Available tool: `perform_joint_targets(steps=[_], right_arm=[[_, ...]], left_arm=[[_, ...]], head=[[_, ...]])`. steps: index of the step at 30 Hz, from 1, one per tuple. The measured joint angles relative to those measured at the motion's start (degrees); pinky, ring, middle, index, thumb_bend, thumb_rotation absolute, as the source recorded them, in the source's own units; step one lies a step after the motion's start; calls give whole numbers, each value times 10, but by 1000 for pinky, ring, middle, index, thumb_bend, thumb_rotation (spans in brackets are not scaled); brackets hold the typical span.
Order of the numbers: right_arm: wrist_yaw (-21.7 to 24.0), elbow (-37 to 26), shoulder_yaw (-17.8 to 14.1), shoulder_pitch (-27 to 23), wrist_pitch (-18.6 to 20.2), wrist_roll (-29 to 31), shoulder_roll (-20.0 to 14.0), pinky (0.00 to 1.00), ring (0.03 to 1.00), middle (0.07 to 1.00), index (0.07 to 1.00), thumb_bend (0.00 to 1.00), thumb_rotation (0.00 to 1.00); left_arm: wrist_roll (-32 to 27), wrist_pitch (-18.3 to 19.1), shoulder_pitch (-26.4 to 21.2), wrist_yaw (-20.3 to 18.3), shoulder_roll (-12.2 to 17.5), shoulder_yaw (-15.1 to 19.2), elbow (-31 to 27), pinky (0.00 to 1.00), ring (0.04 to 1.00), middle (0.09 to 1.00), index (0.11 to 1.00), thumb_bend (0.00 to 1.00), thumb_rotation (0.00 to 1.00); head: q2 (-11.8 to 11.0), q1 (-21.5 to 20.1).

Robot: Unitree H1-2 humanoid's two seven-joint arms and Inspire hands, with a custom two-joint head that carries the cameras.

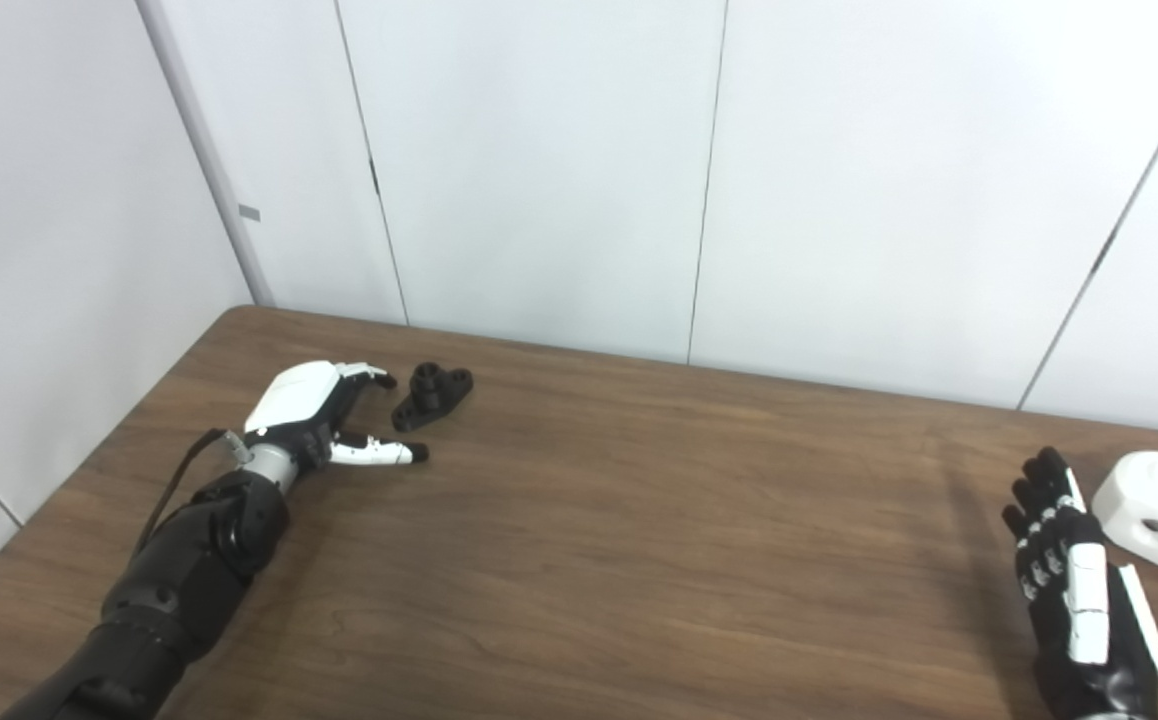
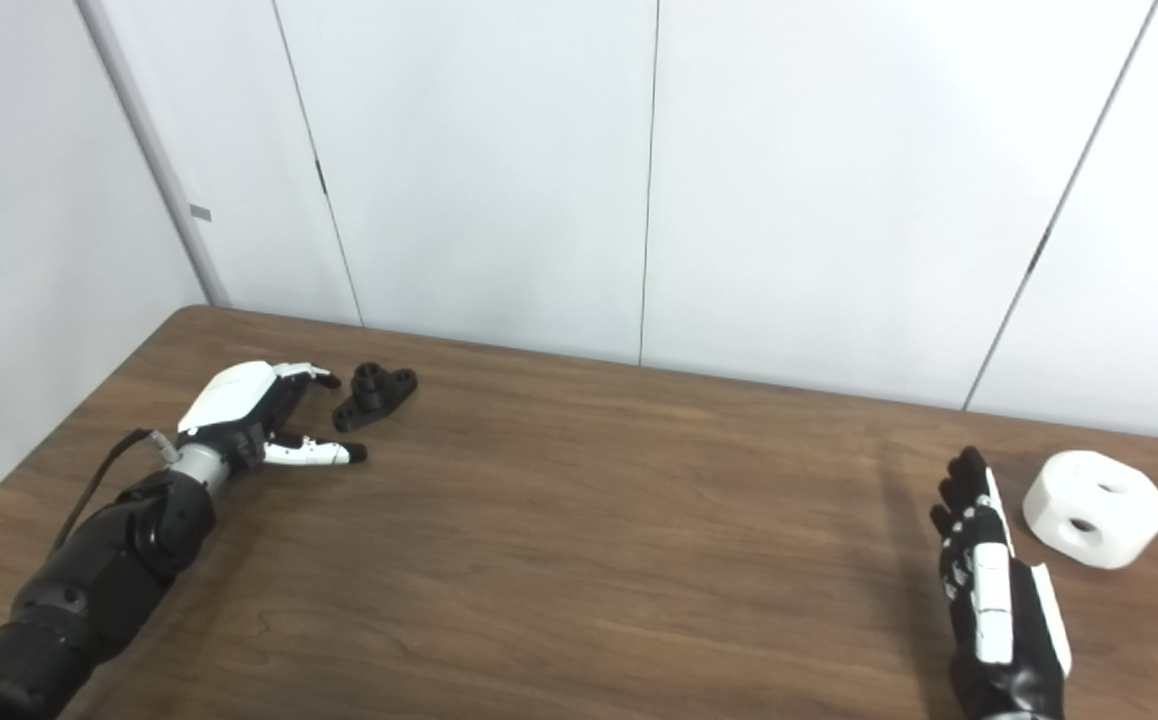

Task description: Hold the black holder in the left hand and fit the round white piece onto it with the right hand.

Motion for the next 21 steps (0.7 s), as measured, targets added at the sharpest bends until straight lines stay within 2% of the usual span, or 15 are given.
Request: perform_joint_targets(steps=[5,11,18,21], right_arm=[[0,-1,-1,1,0,0,0,1000,1000,1000,994,439,1000],[0,-2,-1,2,0,-1,1,1000,1000,1000,991,448,1000],[0,-2,0,2,-2,-4,1,998,998,996,985,461,1000],[-1,-3,0,2,-2,-4,3,987,995,994,983,425,1000]], left_arm=[[10,2,-4,2,3,-10,0,947,931,892,801,914,529],[11,3,-5,3,3,-13,-1,951,932,887,788,930,548],[11,3,-12,5,3,-15,3,929,919,859,733,921,448],[11,4,-18,5,3,-17,10,934,920,856,718,914,426]], head=[[-2,1],[-2,0],[-3,-4],[-3,-4]])
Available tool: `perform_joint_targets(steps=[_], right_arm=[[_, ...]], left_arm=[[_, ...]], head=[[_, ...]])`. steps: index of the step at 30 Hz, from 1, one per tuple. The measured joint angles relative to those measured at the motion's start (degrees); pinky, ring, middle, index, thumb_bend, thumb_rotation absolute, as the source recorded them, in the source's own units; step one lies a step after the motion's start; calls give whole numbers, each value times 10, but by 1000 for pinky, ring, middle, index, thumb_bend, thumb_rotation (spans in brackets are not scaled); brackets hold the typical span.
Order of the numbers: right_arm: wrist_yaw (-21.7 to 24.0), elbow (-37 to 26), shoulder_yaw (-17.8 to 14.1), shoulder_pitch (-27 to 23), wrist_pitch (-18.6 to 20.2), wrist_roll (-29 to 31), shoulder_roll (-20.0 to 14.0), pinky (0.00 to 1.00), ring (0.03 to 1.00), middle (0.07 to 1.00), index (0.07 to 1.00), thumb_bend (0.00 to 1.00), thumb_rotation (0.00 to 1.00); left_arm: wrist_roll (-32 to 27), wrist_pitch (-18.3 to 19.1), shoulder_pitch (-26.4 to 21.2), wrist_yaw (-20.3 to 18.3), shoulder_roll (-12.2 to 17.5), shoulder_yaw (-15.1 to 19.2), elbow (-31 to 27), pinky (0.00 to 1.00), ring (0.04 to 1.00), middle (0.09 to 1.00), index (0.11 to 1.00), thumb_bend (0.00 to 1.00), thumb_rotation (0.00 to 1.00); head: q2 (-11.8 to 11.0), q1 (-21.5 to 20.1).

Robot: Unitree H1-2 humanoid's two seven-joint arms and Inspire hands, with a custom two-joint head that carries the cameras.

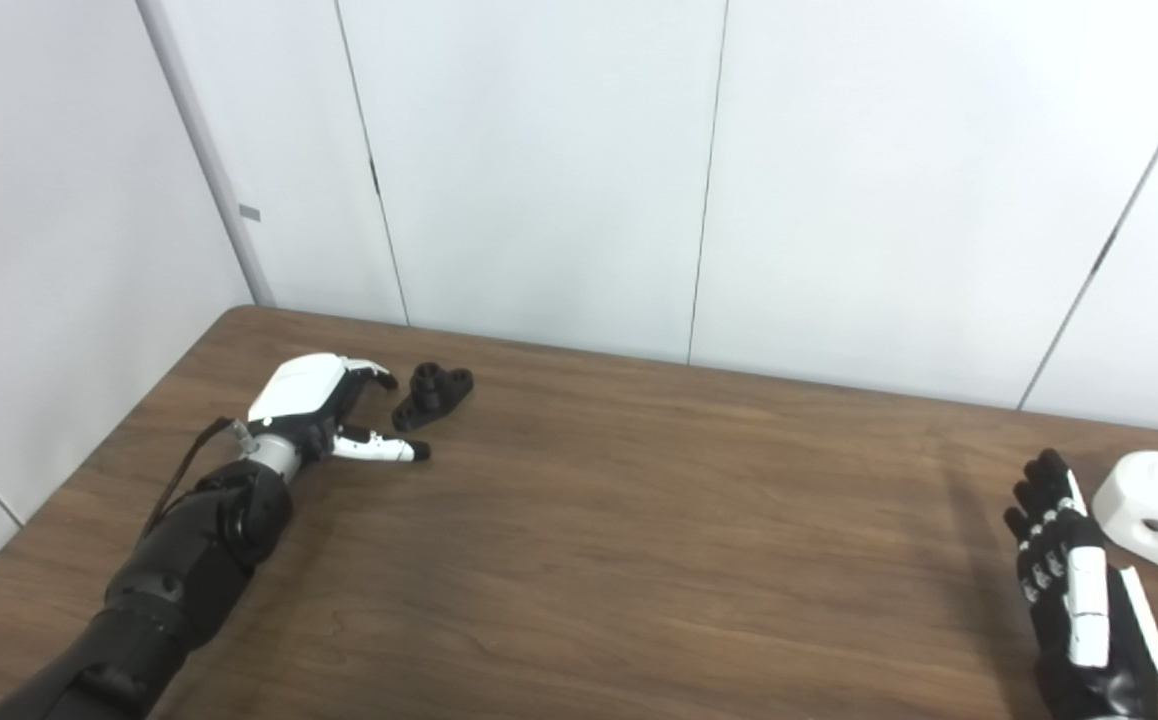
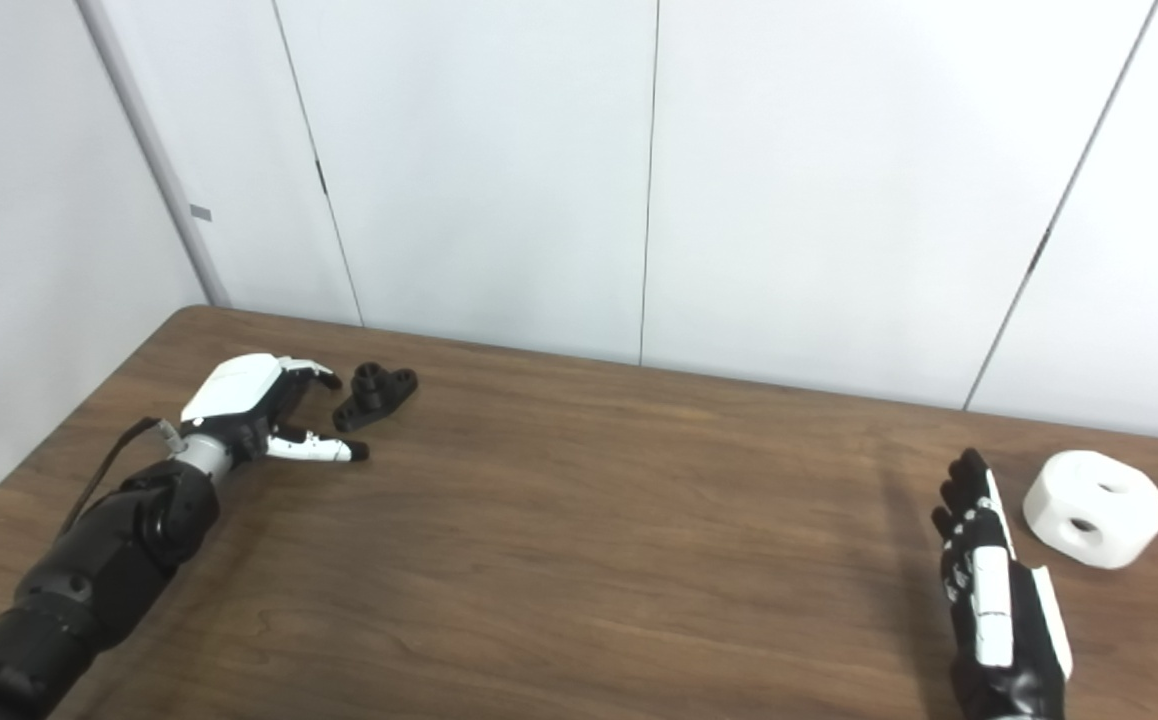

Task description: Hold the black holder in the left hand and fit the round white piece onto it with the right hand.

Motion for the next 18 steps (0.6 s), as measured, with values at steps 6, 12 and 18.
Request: perform_joint_targets(steps=[6,12,18], right_arm=[[0,0,1,1,0,-3,2,1000,1000,1000,989,414,1000],[0,-4,0,2,-1,-3,6,999,999,998,983,387,1000],[-7,-17,3,11,1,-11,13,1000,1000,999,983,414,1000]], left_arm=[[0,0,-12,3,-1,-6,13,930,918,846,687,923,391],[-1,-4,-21,17,-8,-11,32,924,914,844,678,941,405],[-2,-6,-27,22,-9,-18,39,919,909,841,670,944,387]], head=[[1,-4],[3,-11],[4,-15]])
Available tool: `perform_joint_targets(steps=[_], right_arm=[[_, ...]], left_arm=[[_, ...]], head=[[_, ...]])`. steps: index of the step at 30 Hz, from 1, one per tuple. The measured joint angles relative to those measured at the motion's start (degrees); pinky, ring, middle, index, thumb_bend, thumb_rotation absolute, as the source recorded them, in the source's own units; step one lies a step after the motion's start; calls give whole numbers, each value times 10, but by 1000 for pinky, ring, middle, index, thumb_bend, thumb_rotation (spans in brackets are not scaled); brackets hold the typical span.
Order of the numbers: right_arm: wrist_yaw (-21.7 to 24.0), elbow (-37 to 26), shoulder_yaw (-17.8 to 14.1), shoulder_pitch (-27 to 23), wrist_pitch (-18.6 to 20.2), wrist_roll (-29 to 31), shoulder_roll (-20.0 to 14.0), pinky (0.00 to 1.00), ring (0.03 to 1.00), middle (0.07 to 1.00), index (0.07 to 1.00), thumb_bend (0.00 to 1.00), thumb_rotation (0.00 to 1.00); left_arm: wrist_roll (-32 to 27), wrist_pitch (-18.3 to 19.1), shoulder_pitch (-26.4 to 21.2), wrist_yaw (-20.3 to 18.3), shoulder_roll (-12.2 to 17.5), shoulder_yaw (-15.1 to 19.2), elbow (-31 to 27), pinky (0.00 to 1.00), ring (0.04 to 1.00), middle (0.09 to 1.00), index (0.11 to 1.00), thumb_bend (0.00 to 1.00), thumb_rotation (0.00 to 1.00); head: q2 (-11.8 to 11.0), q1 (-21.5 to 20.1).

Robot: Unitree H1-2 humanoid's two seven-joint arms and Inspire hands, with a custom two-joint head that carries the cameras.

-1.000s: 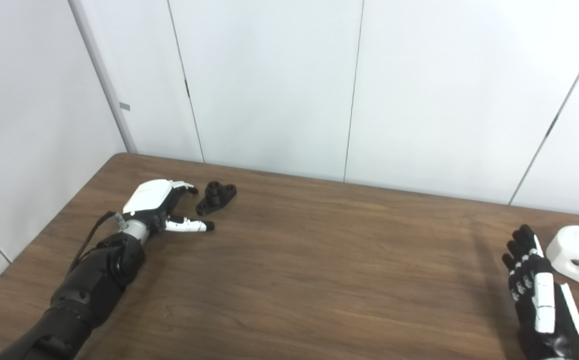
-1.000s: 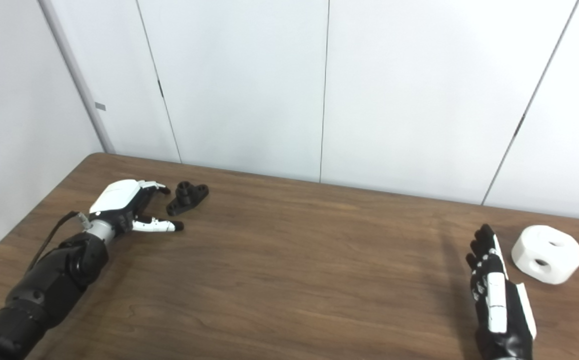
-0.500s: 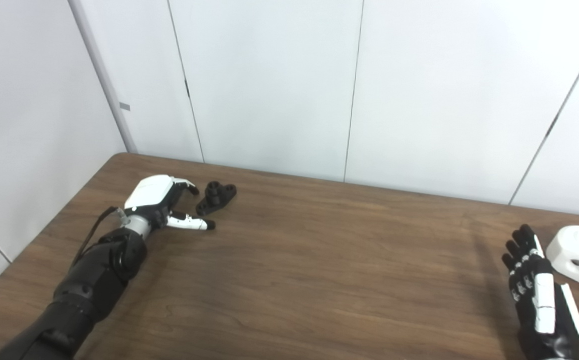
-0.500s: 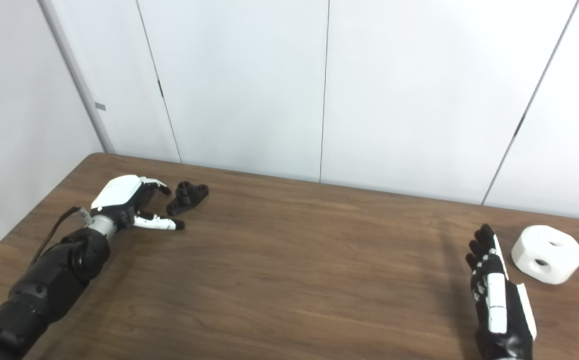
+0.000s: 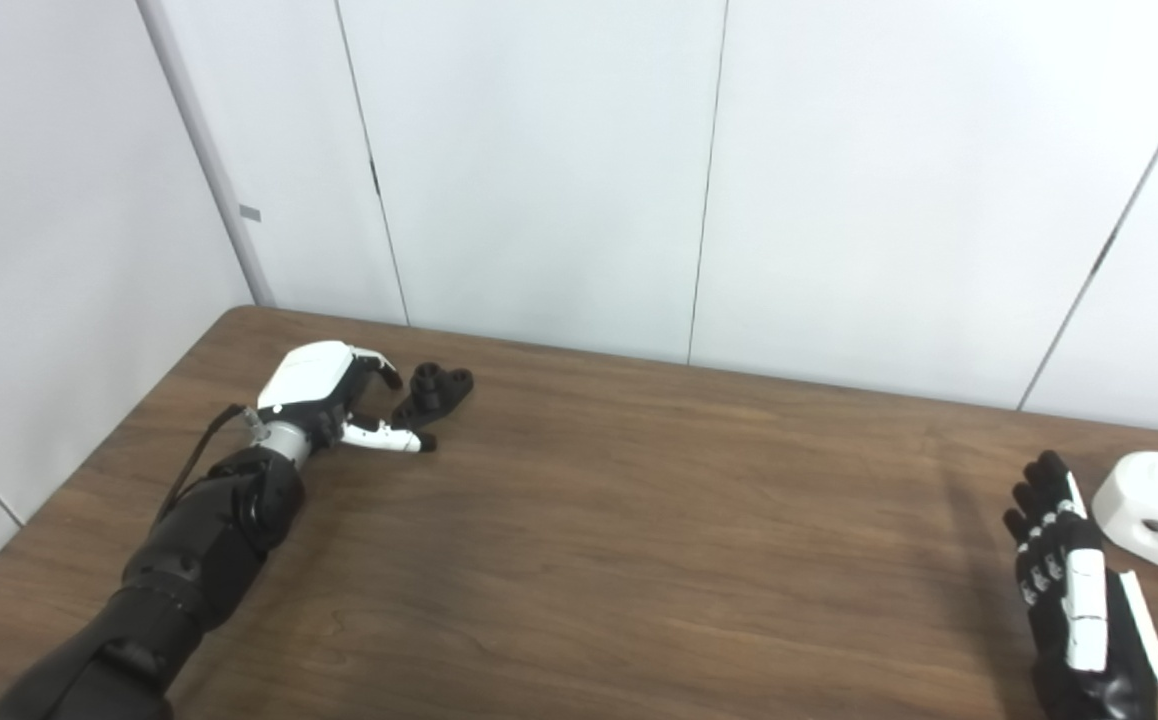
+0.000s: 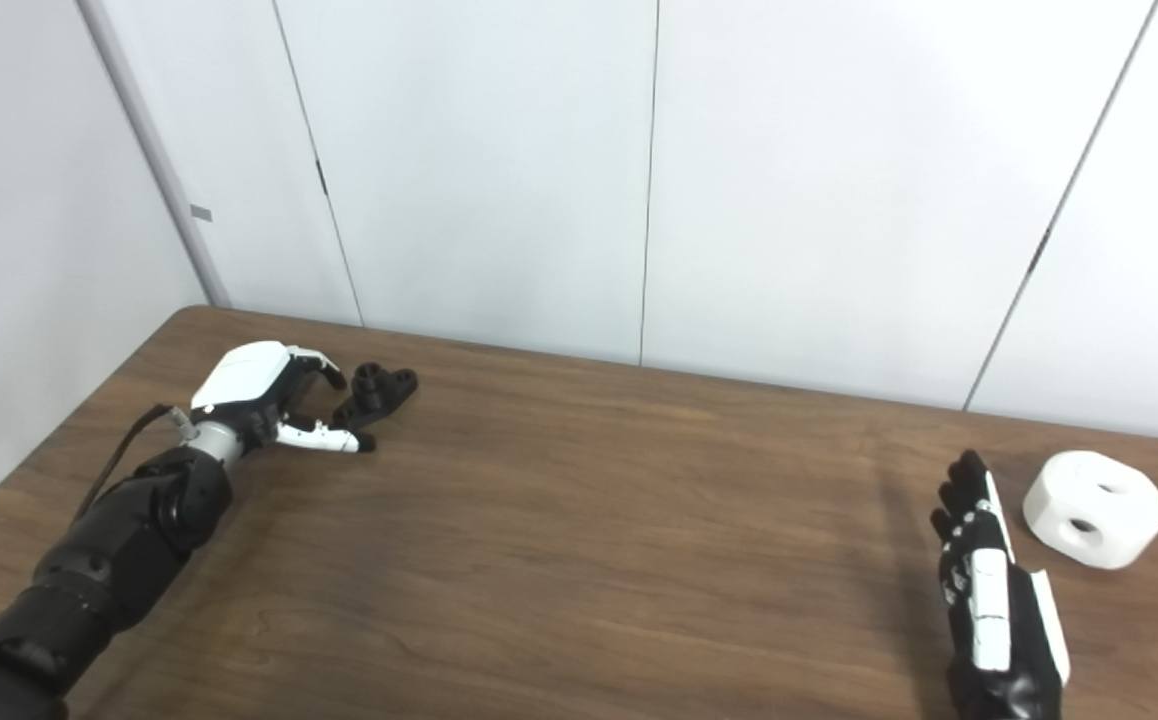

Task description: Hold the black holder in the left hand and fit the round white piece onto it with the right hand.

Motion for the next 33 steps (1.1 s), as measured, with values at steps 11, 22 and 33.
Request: perform_joint_targets(steps=[11,22,33], right_arm=[[-5,-6,4,5,2,-8,2,1000,1000,1000,989,432,1000],[-4,-6,4,5,1,-3,4,999,1000,1000,994,358,1000],[-4,-7,4,5,1,1,9,1000,1000,1000,993,371,1000]], left_arm=[[-2,-15,-10,6,-3,-7,21,911,907,837,661,934,366],[-11,-29,-22,21,-8,-17,46,900,902,831,656,944,351],[-14,-28,-29,18,-11,-29,50,916,912,840,669,923,345]], head=[[1,-6],[-3,-11],[-3,-14]])
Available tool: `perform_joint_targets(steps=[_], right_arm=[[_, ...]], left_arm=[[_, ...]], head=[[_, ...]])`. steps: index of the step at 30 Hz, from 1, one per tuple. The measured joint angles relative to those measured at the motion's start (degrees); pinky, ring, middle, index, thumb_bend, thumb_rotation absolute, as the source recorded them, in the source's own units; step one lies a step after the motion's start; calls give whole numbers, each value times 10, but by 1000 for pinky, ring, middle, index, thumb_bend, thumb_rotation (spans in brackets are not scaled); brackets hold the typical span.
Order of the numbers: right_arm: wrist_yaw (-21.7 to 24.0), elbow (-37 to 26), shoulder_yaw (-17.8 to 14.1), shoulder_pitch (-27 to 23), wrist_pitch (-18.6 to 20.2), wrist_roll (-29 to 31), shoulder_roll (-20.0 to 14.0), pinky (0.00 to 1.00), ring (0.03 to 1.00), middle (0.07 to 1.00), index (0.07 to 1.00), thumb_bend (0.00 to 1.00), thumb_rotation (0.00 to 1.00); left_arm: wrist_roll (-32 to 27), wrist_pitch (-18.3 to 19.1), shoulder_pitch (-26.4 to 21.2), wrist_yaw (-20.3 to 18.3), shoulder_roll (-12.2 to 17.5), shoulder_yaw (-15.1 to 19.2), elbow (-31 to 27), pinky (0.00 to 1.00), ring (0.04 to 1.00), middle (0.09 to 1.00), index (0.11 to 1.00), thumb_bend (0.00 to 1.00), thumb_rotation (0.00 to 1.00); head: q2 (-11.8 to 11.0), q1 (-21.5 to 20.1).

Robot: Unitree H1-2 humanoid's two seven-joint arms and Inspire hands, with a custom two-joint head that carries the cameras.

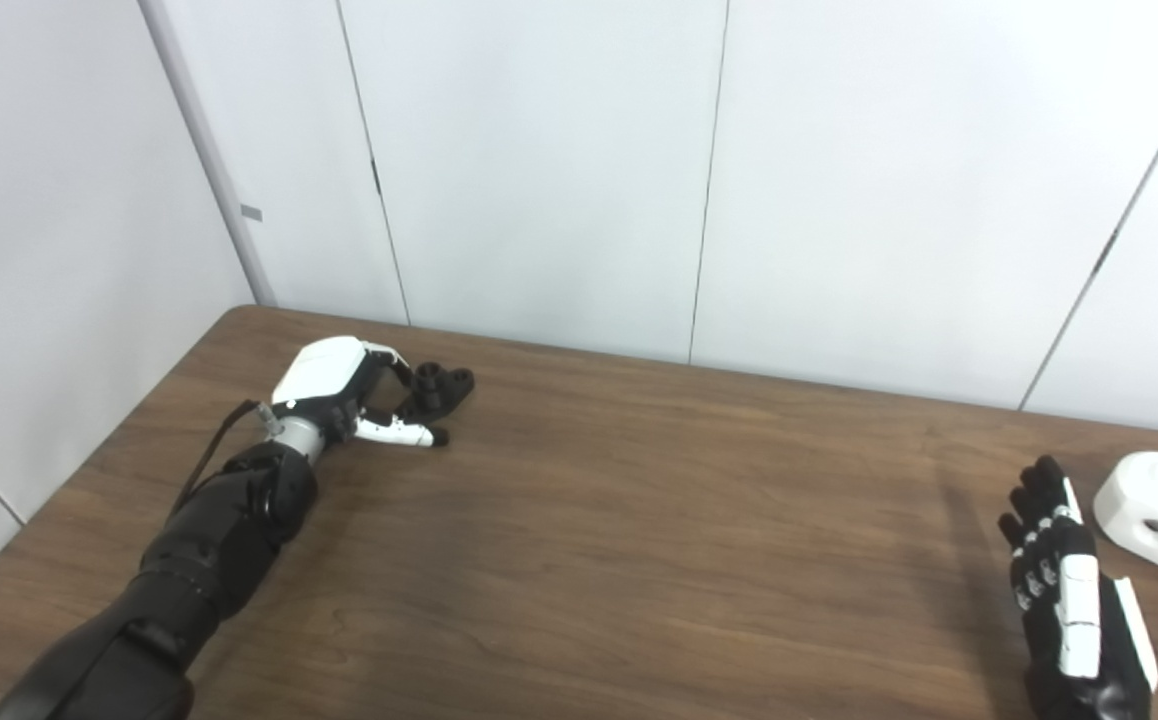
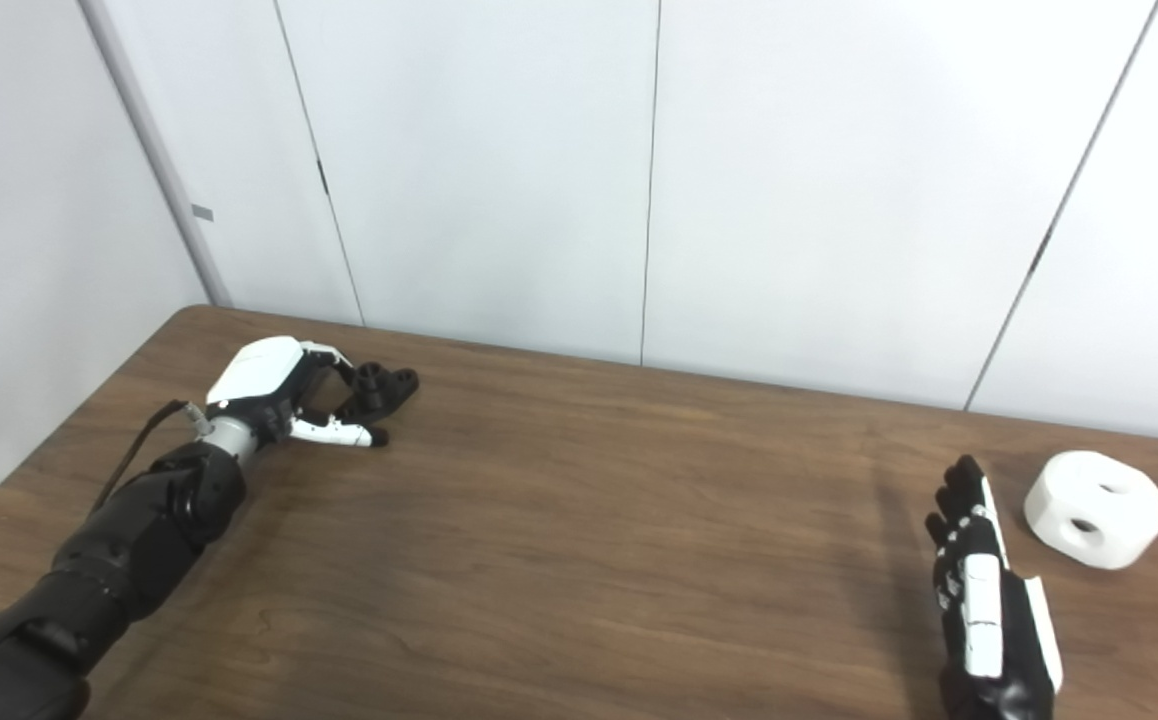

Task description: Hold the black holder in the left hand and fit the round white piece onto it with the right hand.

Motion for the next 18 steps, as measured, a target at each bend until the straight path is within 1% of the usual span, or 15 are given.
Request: perform_joint_targets(steps=[5,7,8,9,10,11,12,14,17,18], right_arm=[[-4,0,0,0,0,-3,4,968,990,997,982,345,1000],[-4,0,0,0,0,-6,4,986,997,1000,991,346,1000],[-4,0,1,0,0,-6,4,989,999,1000,992,346,1000],[-4,0,1,0,0,-5,4,992,998,1000,988,353,1000],[-3,0,1,0,0,-4,4,995,999,1000,989,354,1000],[-3,0,0,0,0,-2,4,997,1000,1000,990,347,1000],[-2,0,0,0,0,-1,4,999,1000,1000,991,328,1000],[-2,0,0,0,0,1,4,996,1000,1000,989,337,1000],[-2,0,0,0,1,2,5,988,997,1000,985,357,1000],[-2,0,0,0,1,2,5,990,999,1000,988,353,1000]], left_arm=[[-2,-1,-4,0,-4,-1,2,915,906,831,665,916,329],[-2,-1,-5,0,-6,-3,2,912,903,828,662,911,333],[-2,-1,-6,0,-7,-3,2,915,903,824,654,904,311],[-2,-4,-7,1,-7,-3,4,908,895,808,611,876,216],[-3,-9,-7,2,-8,-3,6,904,888,793,552,705,140],[-3,-15,-8,8,-8,-3,9,892,872,762,519,616,97],[-2,-23,-9,13,-9,-6,14,893,859,731,498,560,67],[2,-38,-10,28,-8,-16,22,898,846,705,487,531,51],[10,-56,-13,36,-6,-26,22,902,835,684,484,523,48],[12,-58,-14,38,-6,-27,22,904,831,679,484,523,49]], head=[[-1,0],[0,0],[0,0],[1,2],[-1,1],[-1,1],[-1,1],[0,2],[1,4],[2,4]])
